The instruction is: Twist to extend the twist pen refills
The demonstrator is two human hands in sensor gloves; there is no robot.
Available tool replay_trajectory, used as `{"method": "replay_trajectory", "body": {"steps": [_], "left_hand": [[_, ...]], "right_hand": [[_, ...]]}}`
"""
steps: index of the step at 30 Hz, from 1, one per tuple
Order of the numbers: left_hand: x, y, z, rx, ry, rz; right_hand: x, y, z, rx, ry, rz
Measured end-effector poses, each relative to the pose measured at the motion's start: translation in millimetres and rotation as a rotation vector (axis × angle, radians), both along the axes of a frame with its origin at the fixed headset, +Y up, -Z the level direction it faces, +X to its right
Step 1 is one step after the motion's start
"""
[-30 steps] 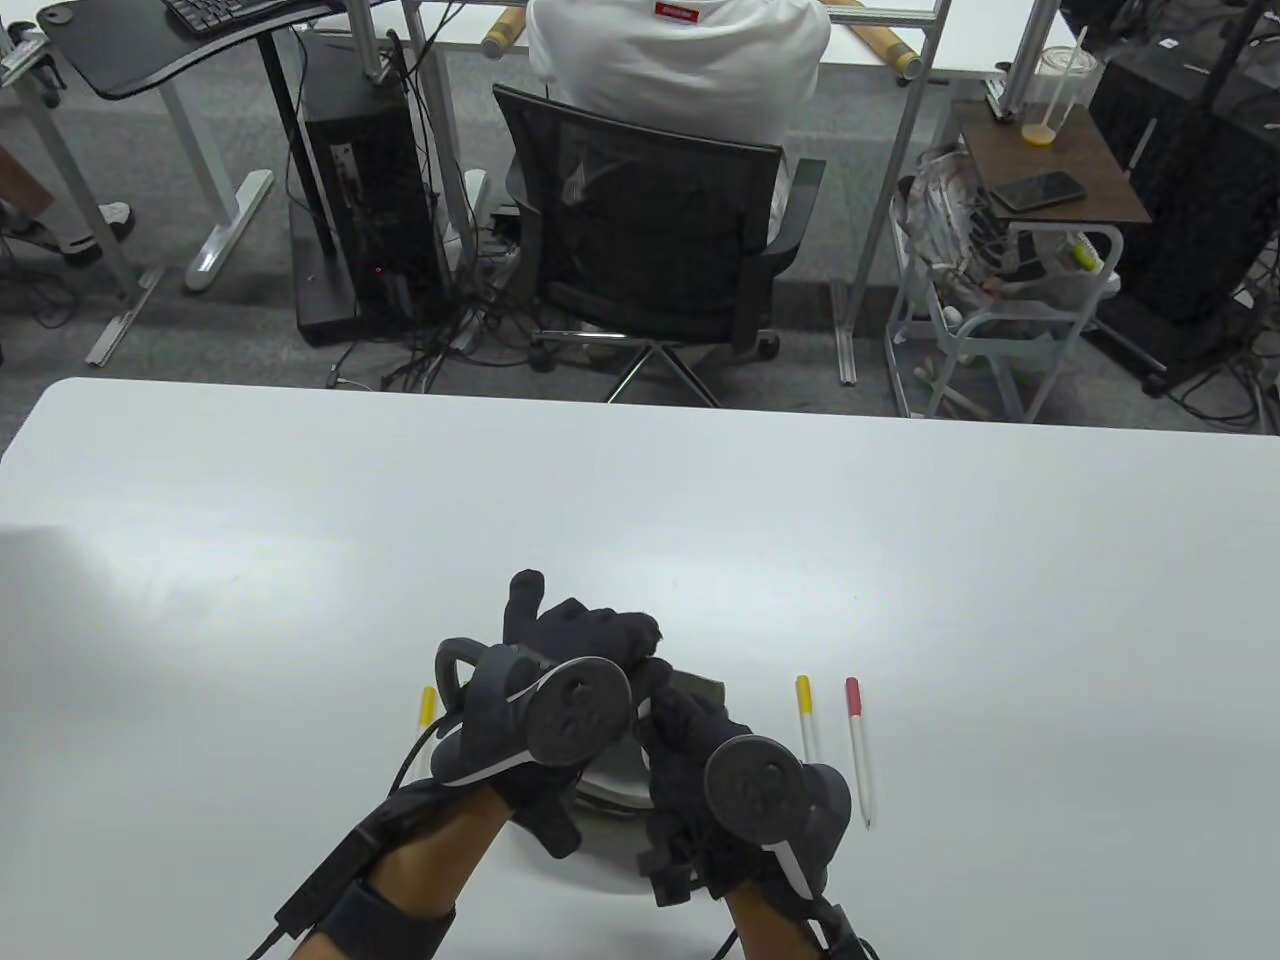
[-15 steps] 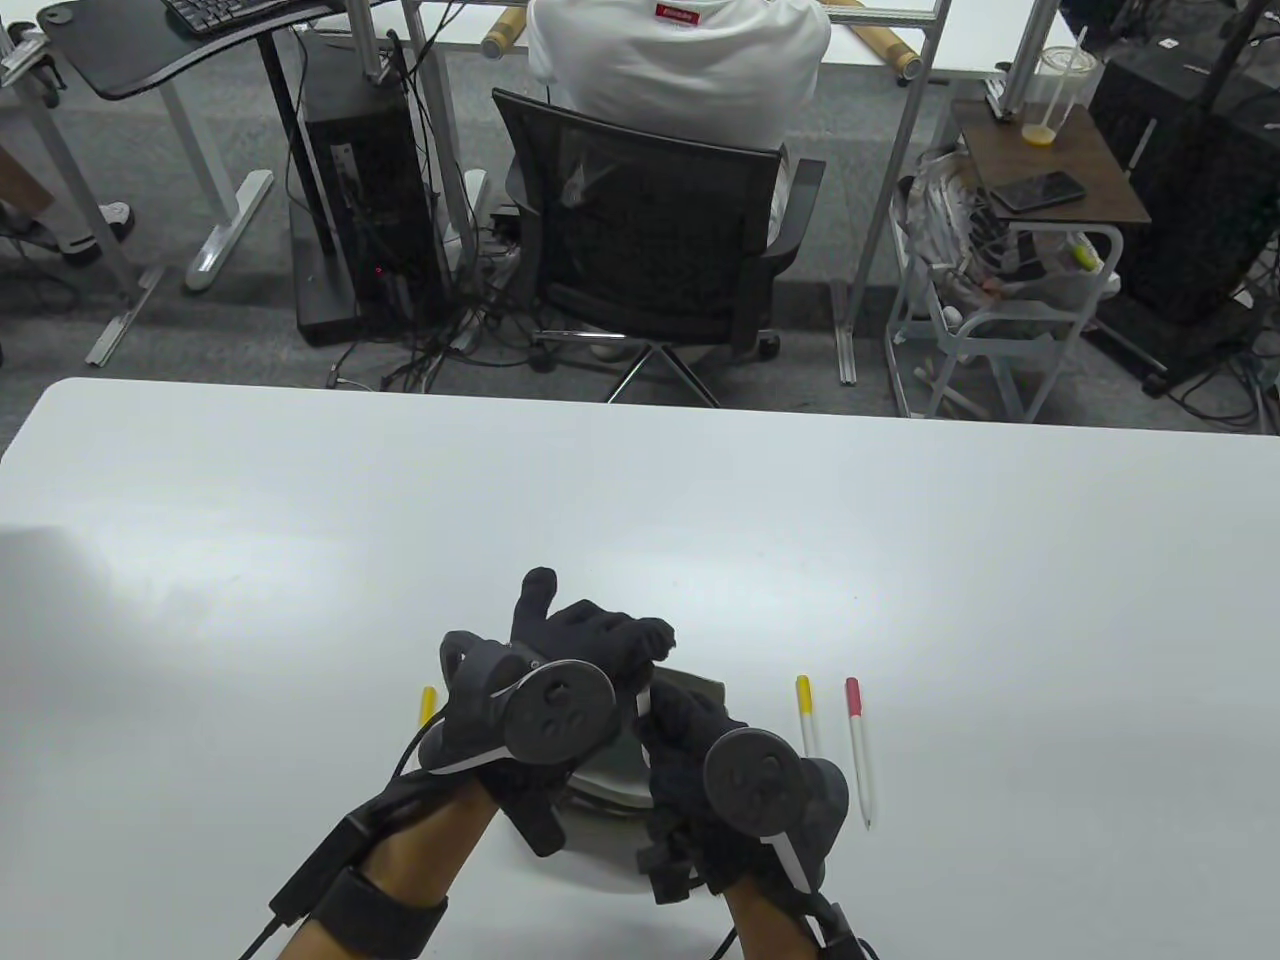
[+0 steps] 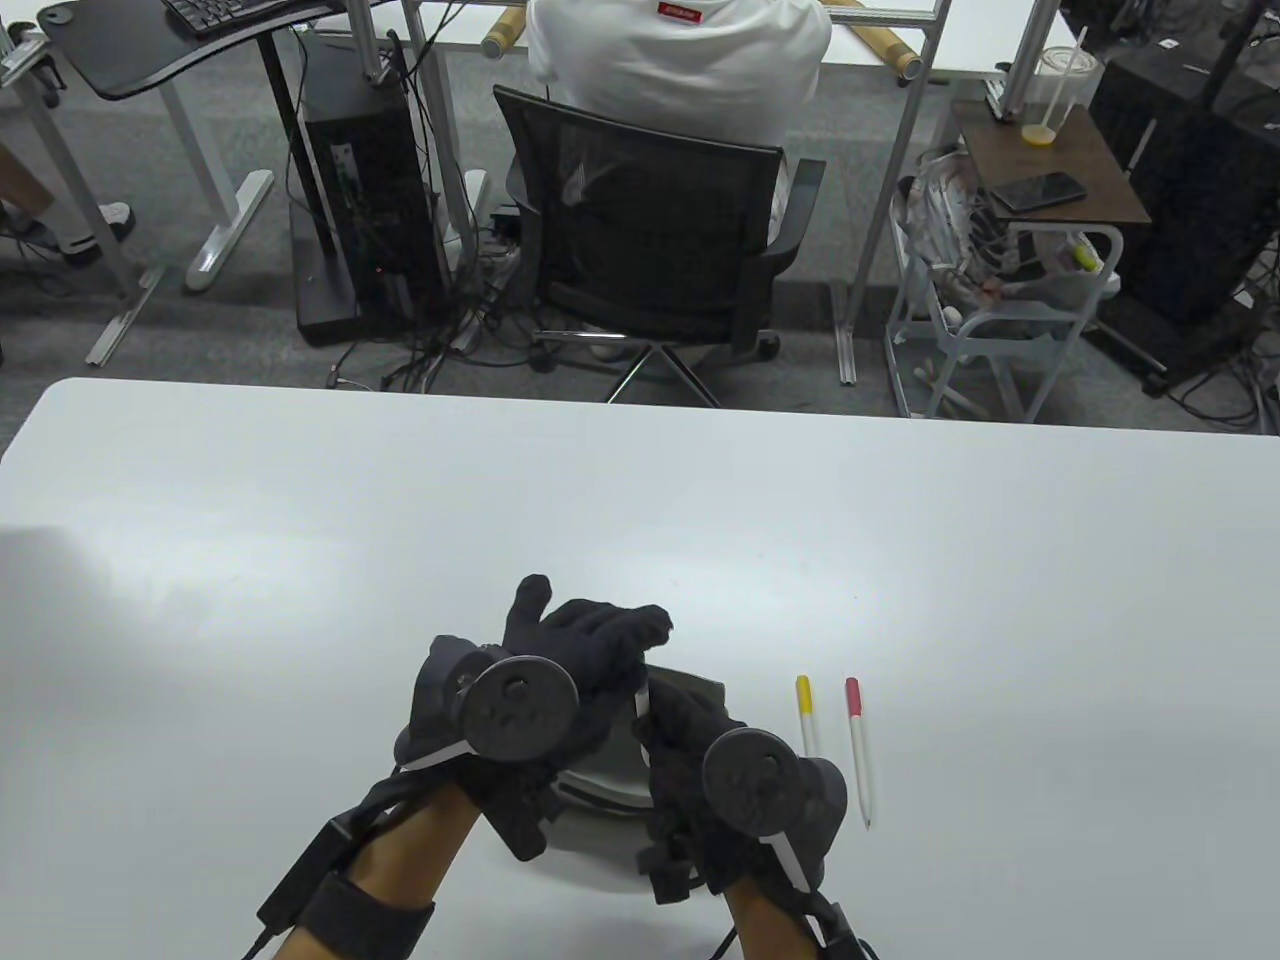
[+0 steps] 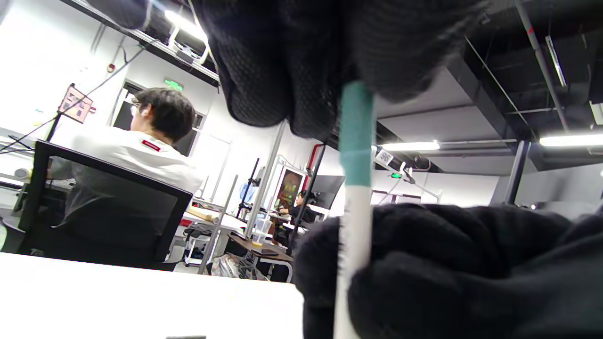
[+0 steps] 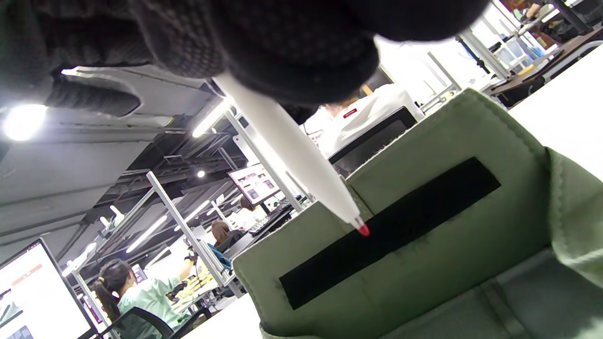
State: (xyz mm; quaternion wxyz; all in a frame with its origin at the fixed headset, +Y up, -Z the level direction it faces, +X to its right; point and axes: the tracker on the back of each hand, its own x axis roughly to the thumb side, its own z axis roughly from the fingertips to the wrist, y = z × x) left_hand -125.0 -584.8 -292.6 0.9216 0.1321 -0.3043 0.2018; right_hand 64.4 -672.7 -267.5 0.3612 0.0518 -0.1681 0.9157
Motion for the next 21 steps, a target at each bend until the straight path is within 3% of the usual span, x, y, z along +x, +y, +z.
{"method": "replay_trajectory", "body": {"steps": [4,9,13,17,19,21], "left_hand": [[-37.3,-8.7,1.6,0.044,0.128,-0.024],[-107.0,-42.8,2.0,0.108,0.444,-0.268],[-161.5,-87.9,-0.9,-0.026,0.662,-0.495],[-191.2,-124.2,1.2,-0.14,0.688,-0.437],[-198.2,-128.5,-0.1,-0.257,0.679,-0.395],[-201.5,-132.6,-1.2,-0.213,0.665,-0.368]], "right_hand": [[2.4,0.9,0.0,-0.001,-0.007,-0.012],[7.3,2.5,-0.2,0.0,-0.023,-0.029],[12.0,4.7,-1.9,0.003,-0.043,-0.037],[18.2,10.8,-3.2,0.029,-0.076,-0.023],[29.1,18.1,-4.0,0.033,-0.111,-0.026],[46.3,25.9,-5.5,0.025,-0.161,-0.022]]}}
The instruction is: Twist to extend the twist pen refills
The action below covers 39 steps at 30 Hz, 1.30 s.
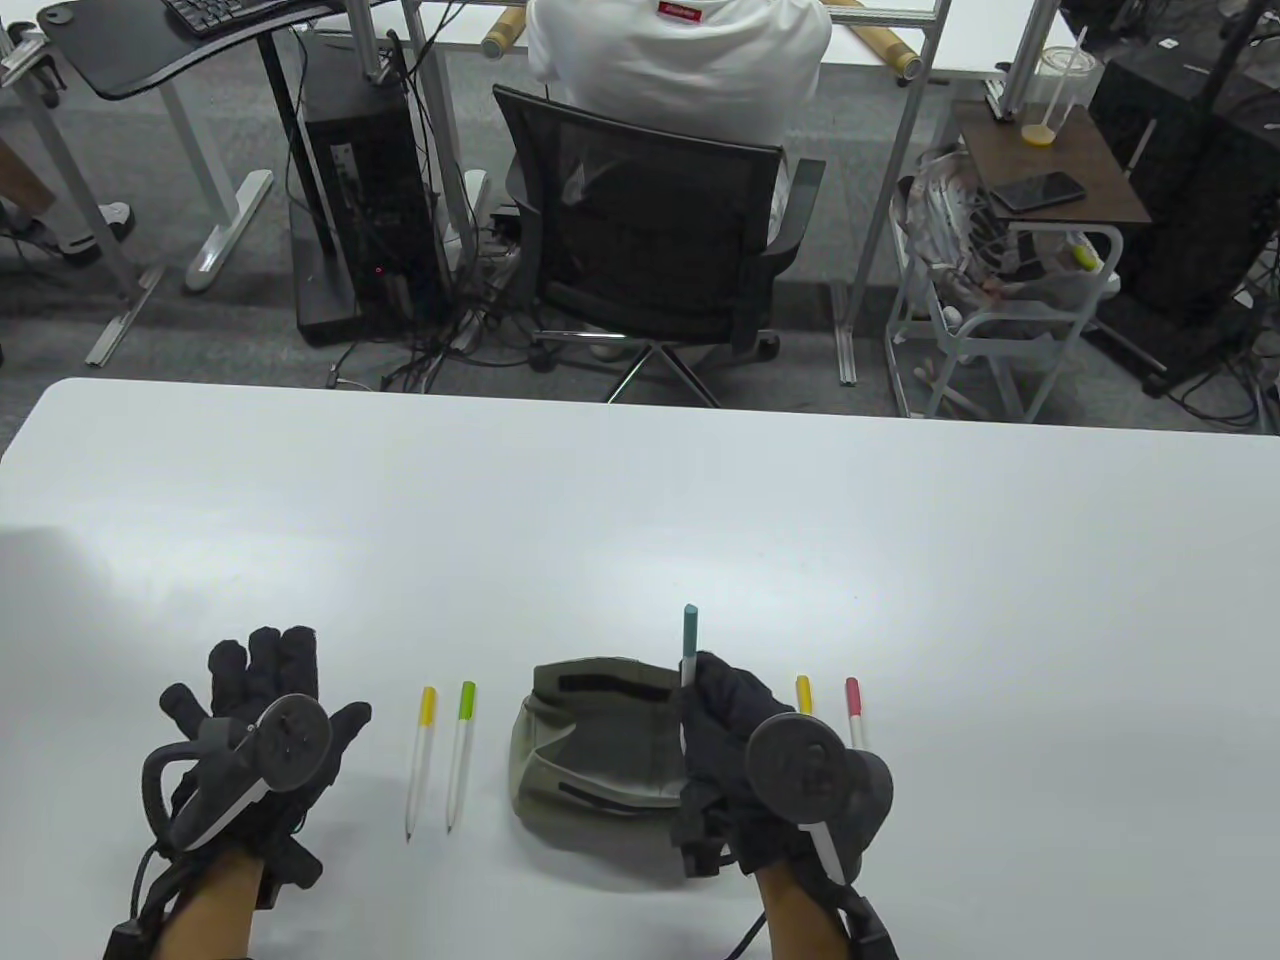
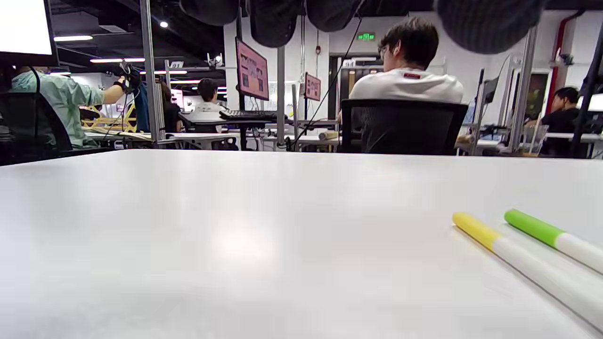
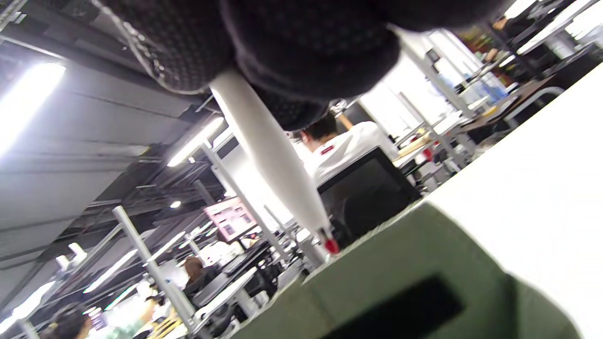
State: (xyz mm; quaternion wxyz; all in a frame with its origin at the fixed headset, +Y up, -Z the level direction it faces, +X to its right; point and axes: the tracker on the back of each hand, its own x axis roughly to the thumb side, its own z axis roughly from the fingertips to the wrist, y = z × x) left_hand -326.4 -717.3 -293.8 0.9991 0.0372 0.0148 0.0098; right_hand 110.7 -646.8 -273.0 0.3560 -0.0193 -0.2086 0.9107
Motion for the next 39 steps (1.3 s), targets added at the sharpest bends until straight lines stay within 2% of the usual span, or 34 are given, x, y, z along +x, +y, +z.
{"method": "replay_trajectory", "body": {"steps": [2,5,7,8,9,11,13,14,22,34,39], "left_hand": [[-1.9,-3.9,-2.0,-0.031,-0.005,-0.003],[-4.2,-8.1,-4.3,-0.059,0.004,0.041],[-4.3,-8.8,-4.5,-0.065,0.003,0.045],[-4.0,-8.6,-4.4,-0.066,0.003,0.043],[-3.5,-8.8,-4.5,-0.067,0.003,0.039],[-3.1,-8.9,-4.6,-0.065,0.002,0.037],[-2.8,-8.0,-4.7,-0.055,0.003,0.041],[-2.5,-7.7,-4.5,-0.052,0.005,0.044],[2.0,-9.6,-4.8,-0.06,-0.007,0.041],[2.2,-10.6,-5.6,-0.061,-0.017,0.054],[2.6,-10.7,-5.8,-0.061,-0.024,0.059]], "right_hand": [[22.9,4.4,-4.6,-0.038,-0.083,0.032],[62.7,-5.8,-19.1,-0.189,-0.237,0.148],[90.5,-22.4,-28.1,-0.308,-0.37,0.347],[96.7,-28.5,-30.3,-0.33,-0.404,0.39],[109.7,-44.2,-34.8,-0.388,-0.456,0.468],[120.0,-64.8,-39.5,-0.448,-0.492,0.523],[126.7,-88.0,-47.4,-0.594,-0.507,0.617],[128.4,-95.1,-49.7,-0.624,-0.524,0.663],[120.4,-114.0,-58.1,-0.656,-0.494,0.716],[122.0,-115.4,-56.9,-0.666,-0.495,0.686],[127.3,-108.1,-53.0,-0.69,-0.482,0.604]]}}
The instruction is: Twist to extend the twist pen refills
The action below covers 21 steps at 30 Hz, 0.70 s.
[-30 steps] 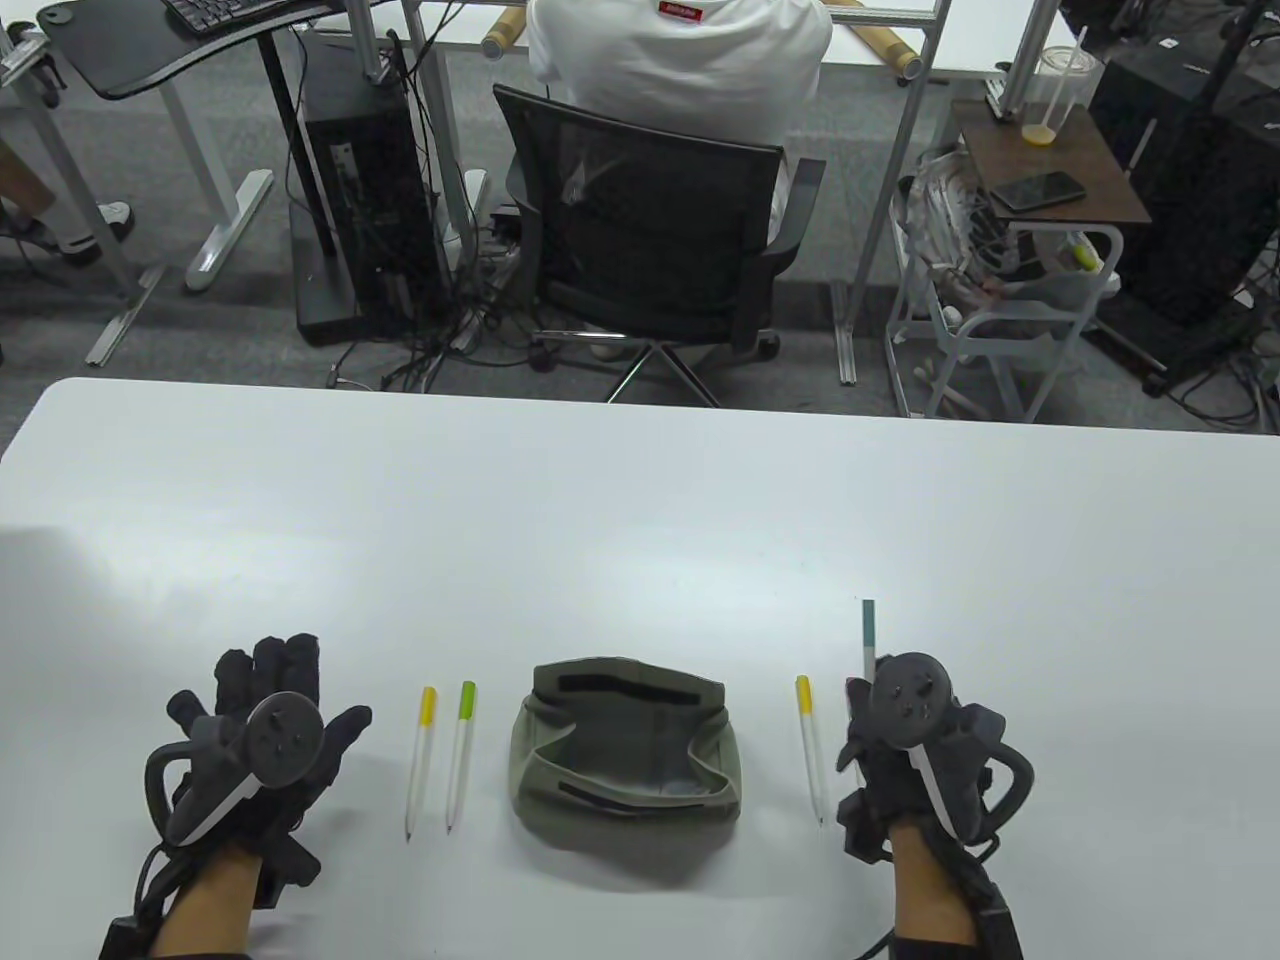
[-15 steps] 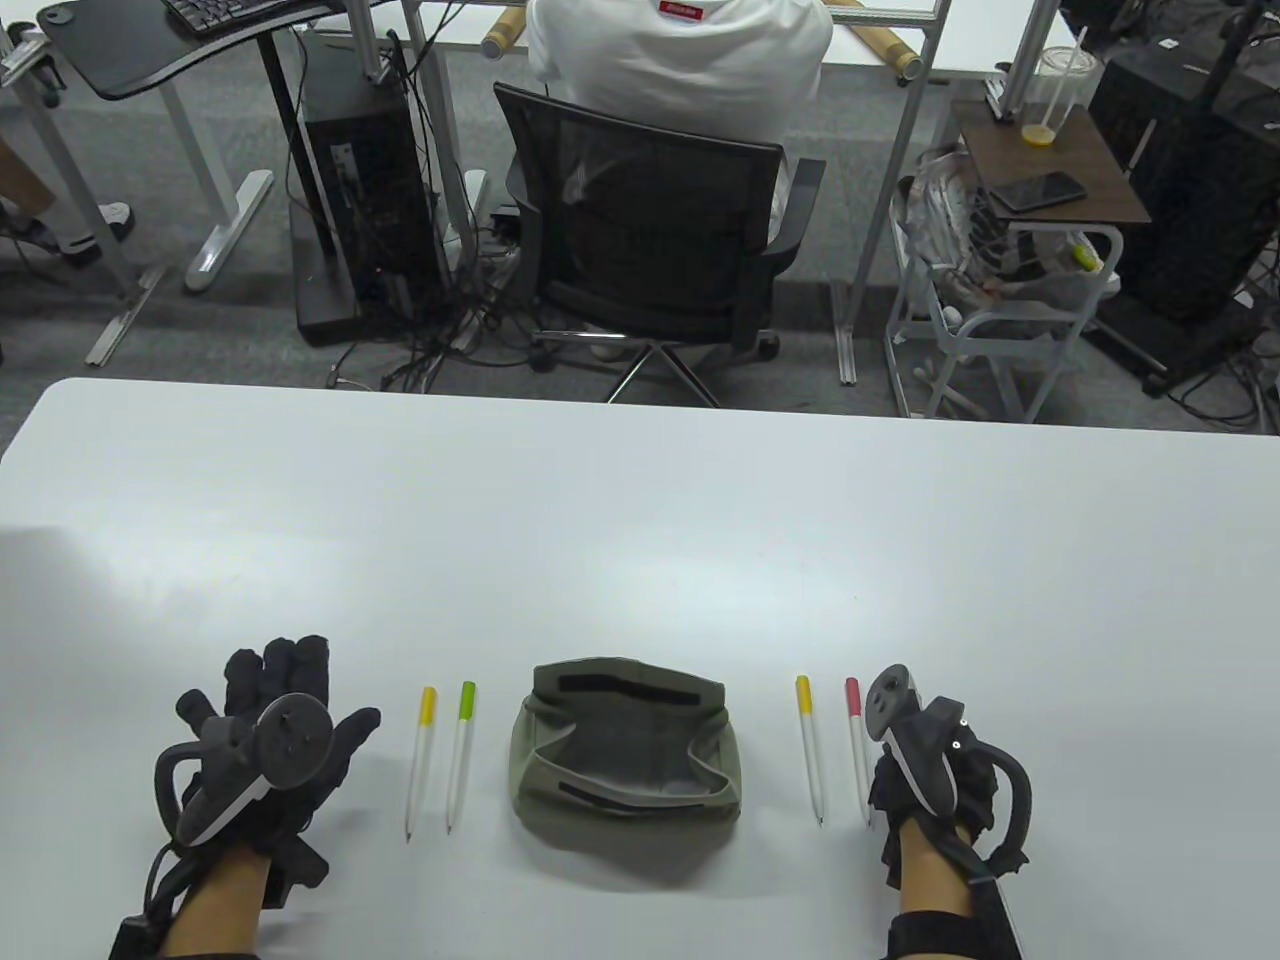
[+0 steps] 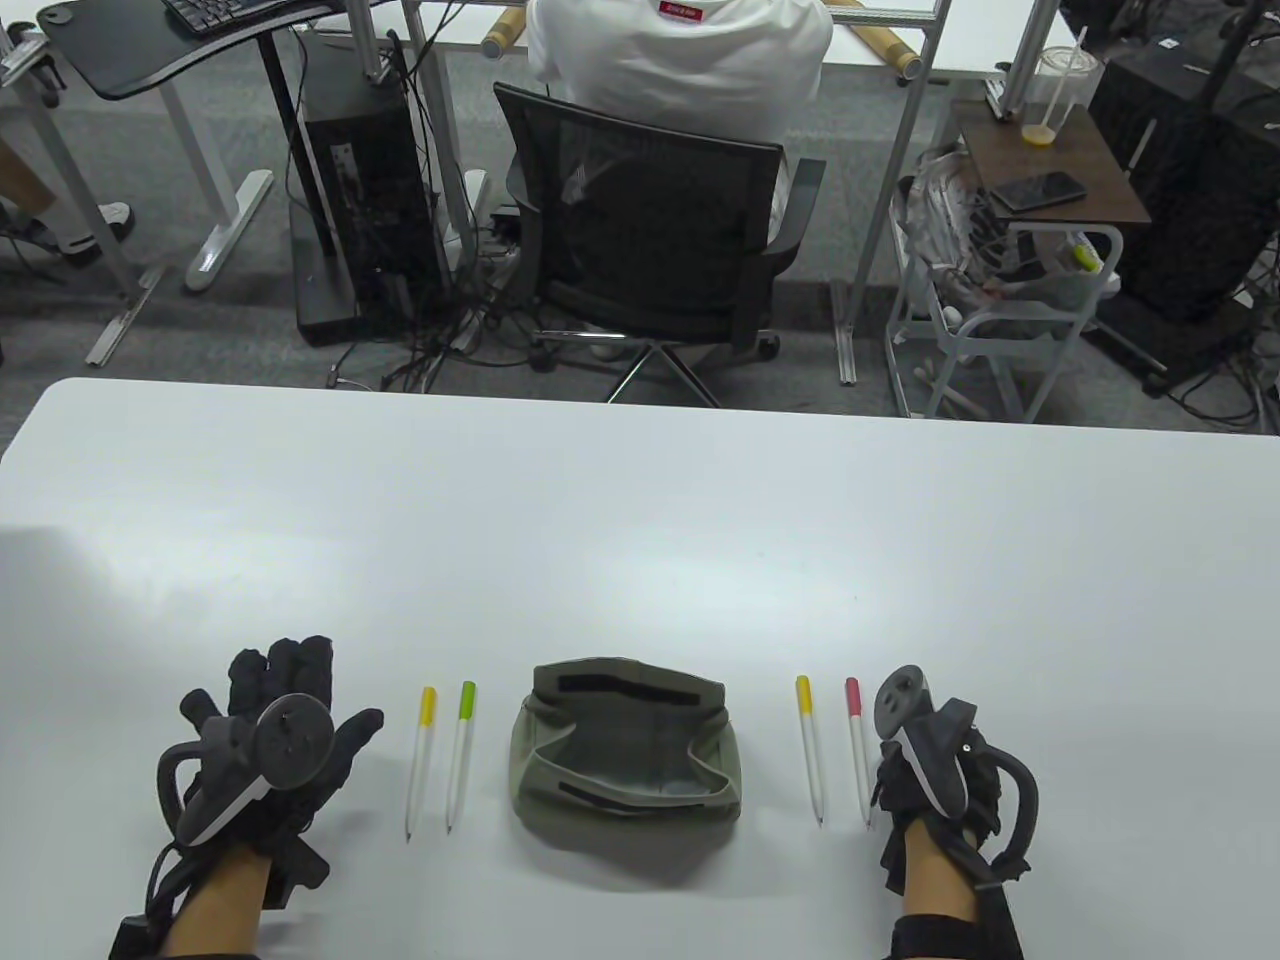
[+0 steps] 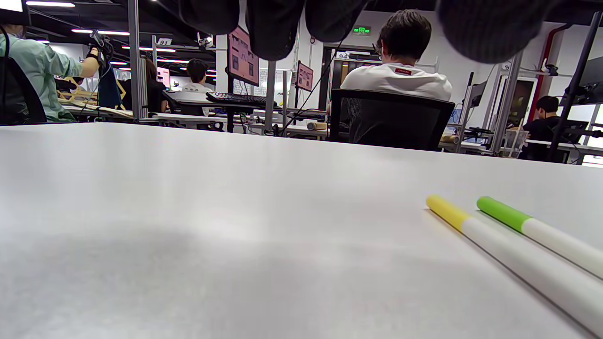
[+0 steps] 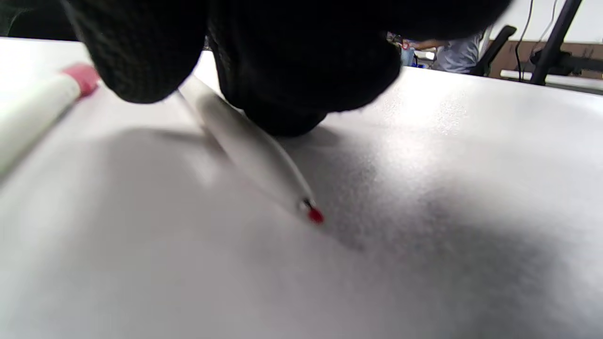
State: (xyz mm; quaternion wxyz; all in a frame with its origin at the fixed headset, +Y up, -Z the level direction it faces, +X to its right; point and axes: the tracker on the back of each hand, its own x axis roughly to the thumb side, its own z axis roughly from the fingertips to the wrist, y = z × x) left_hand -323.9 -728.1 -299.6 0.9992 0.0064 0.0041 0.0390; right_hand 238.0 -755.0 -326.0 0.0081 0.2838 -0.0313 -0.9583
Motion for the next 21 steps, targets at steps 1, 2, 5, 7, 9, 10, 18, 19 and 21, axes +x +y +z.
{"method": "replay_trajectory", "body": {"steps": [1,2,5,7,9,10,18,19,21], "left_hand": [[0.1,0.1,0.0,0.002,-0.001,0.0],[0.1,0.0,-0.1,0.003,-0.003,0.001],[1.0,0.2,0.2,0.015,-0.008,-0.001],[2.2,0.2,0.6,0.019,-0.012,-0.003],[3.7,0.5,1.3,0.026,-0.015,-0.004],[4.8,1.3,1.9,0.042,-0.022,-0.003],[5.7,9.3,5.7,0.221,-0.026,-0.041],[4.3,8.6,5.4,0.233,-0.027,-0.051],[0.1,6.6,4.1,0.228,-0.012,-0.061]], "right_hand": [[1.1,6.0,2.6,0.03,-0.007,-0.015],[1.4,10.7,4.7,0.058,-0.009,-0.023],[-2.1,31.5,14.6,0.193,0.009,-0.037],[-7.1,43.5,21.1,0.272,0.035,-0.014],[-12.8,53.9,27.1,0.338,0.066,0.019],[-17.0,60.5,30.7,0.37,0.097,0.024],[-38.8,99.8,42.4,0.463,0.357,-0.028],[-30.9,98.9,37.6,0.445,0.333,-0.002],[-6.7,91.7,29.1,0.385,0.225,0.077]]}}
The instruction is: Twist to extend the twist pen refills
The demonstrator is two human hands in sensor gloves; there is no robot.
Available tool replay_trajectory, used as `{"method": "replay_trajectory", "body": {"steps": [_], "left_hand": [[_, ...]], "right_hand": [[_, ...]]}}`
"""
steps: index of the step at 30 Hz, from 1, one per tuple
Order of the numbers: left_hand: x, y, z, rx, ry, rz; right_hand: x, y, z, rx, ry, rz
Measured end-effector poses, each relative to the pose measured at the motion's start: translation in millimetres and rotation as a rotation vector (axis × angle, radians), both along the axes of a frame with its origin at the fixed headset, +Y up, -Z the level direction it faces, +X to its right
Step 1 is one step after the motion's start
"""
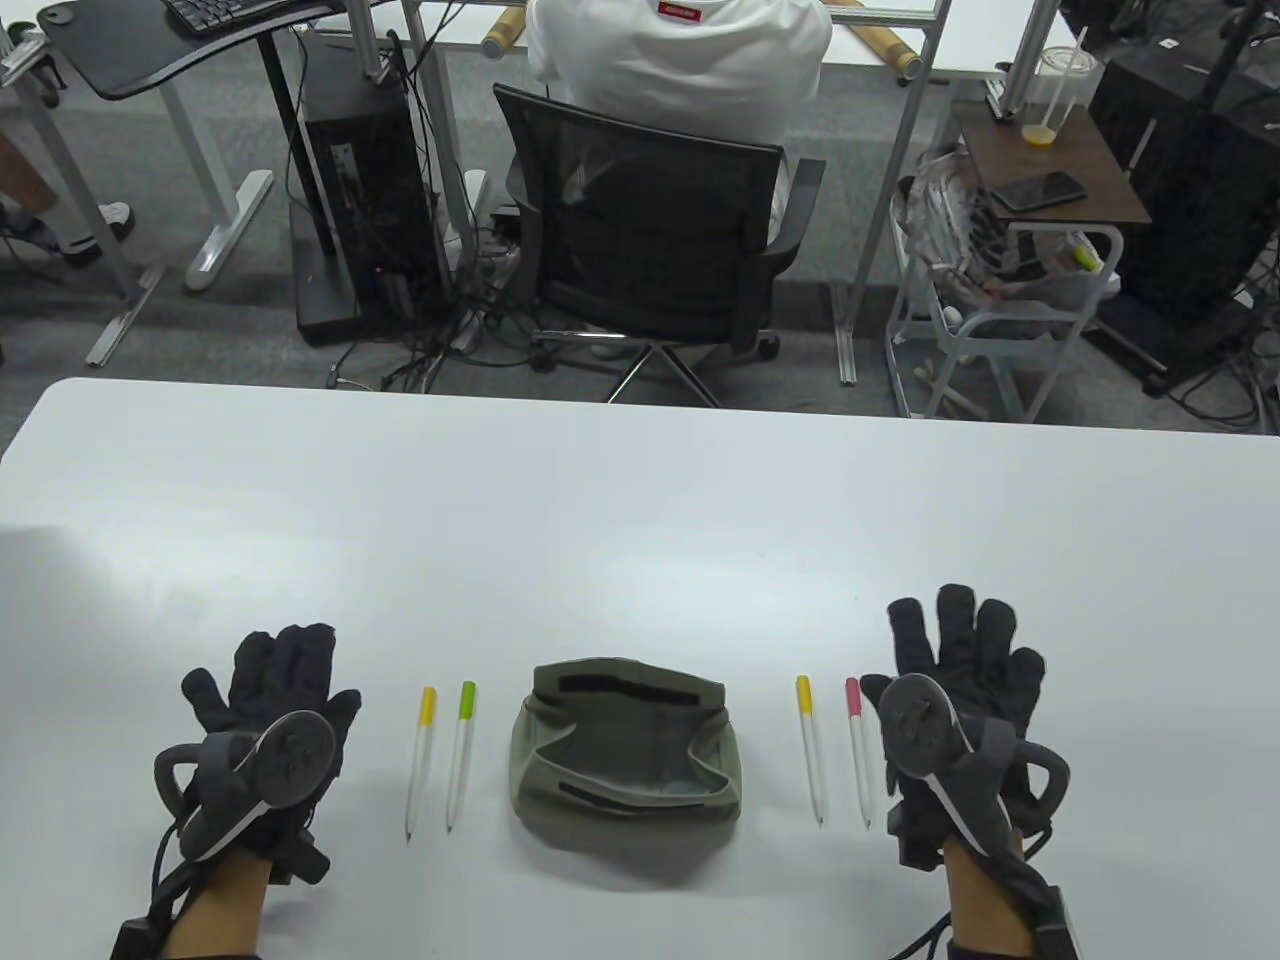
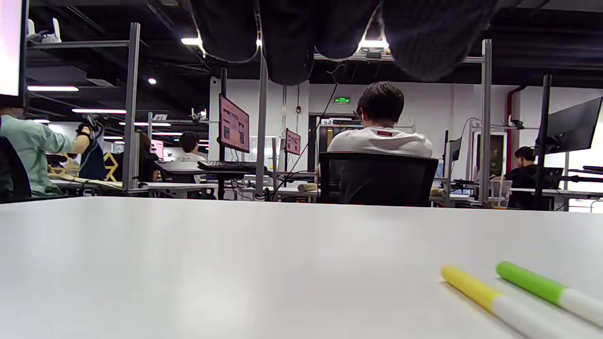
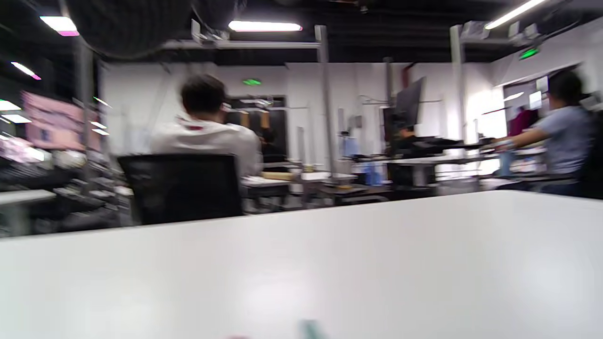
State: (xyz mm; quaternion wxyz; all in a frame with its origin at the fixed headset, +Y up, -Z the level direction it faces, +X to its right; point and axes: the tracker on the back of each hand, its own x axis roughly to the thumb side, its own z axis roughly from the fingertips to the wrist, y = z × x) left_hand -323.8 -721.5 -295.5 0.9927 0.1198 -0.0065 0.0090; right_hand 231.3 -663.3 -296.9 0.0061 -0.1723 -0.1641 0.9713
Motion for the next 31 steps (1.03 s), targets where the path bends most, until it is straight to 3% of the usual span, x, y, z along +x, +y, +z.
{"method": "replay_trajectory", "body": {"steps": [4,6,12,31], "left_hand": [[-11.9,-8.4,-6.4,-0.182,0.076,0.026],[-15.9,-11.1,-9.4,-0.249,0.092,0.034],[-18.7,-12.1,-13.2,-0.263,0.106,0.044],[-15.1,-14.3,-15.5,-0.281,0.109,0.013]], "right_hand": [[46.7,-38.7,-7.8,-0.149,-0.19,-0.102],[61.8,-51.3,-11.5,-0.297,-0.27,-0.127],[83.1,-63.1,-12.4,-0.306,-0.377,-0.219],[77.1,-57.1,-11.3,-0.253,-0.357,-0.176]]}}
